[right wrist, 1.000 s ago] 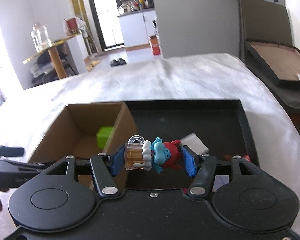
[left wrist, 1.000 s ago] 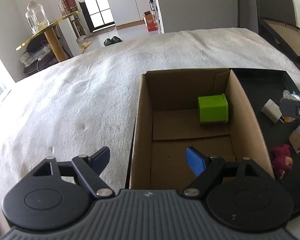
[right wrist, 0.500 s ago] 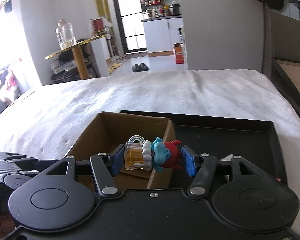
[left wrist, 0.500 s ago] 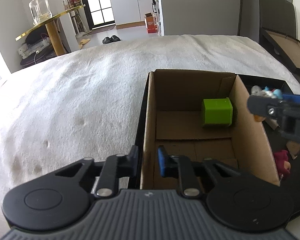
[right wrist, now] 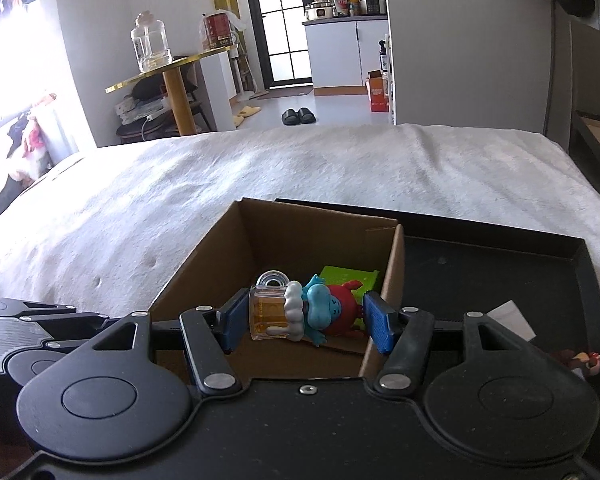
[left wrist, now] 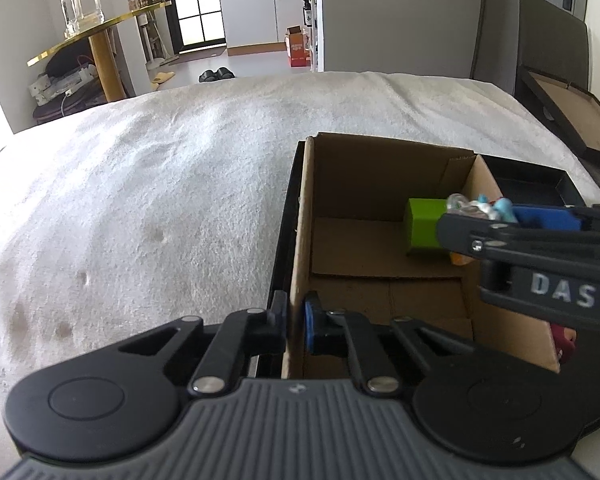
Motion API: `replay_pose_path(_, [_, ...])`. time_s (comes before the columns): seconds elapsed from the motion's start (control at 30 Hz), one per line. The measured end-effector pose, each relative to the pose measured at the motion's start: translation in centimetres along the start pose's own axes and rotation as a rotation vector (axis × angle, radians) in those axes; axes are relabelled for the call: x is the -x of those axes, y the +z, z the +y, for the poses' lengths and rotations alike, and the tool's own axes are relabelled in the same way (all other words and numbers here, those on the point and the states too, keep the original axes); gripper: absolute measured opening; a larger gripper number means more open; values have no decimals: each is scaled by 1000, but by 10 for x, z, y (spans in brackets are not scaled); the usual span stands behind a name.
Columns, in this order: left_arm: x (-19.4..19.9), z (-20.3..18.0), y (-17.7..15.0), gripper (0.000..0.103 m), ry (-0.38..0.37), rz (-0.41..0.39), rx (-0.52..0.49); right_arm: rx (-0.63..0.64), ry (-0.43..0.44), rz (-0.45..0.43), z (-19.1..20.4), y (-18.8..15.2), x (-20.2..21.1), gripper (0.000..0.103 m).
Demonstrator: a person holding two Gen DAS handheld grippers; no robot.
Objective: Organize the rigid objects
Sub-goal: 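Carry the mug figure with the right gripper into the box and release, then move the right gripper back to the pink doll and close on it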
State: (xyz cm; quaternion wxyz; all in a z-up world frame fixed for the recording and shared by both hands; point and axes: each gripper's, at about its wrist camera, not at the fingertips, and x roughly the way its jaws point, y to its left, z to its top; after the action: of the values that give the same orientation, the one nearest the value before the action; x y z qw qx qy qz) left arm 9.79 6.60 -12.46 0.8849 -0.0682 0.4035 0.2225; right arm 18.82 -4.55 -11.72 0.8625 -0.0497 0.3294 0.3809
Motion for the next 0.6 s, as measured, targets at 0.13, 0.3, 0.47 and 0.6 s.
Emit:
replay_pose_path(0.13, [0, 2, 0, 8, -9, 0, 7, 6, 7, -1, 6, 5, -7, 59])
replay_pose_path(0.3, [-2, 1, 2, 8, -6, 7, 8, 4, 7, -27, 12, 12, -12, 61])
replay_pose_path(0.47, [-1, -1, 3, 9, 6, 10, 8, 0, 10, -11, 9, 9, -11, 62])
replay_pose_path(0.6, [0, -4, 4, 9, 24, 14, 0, -16, 0, 10, 0, 5, -6, 62])
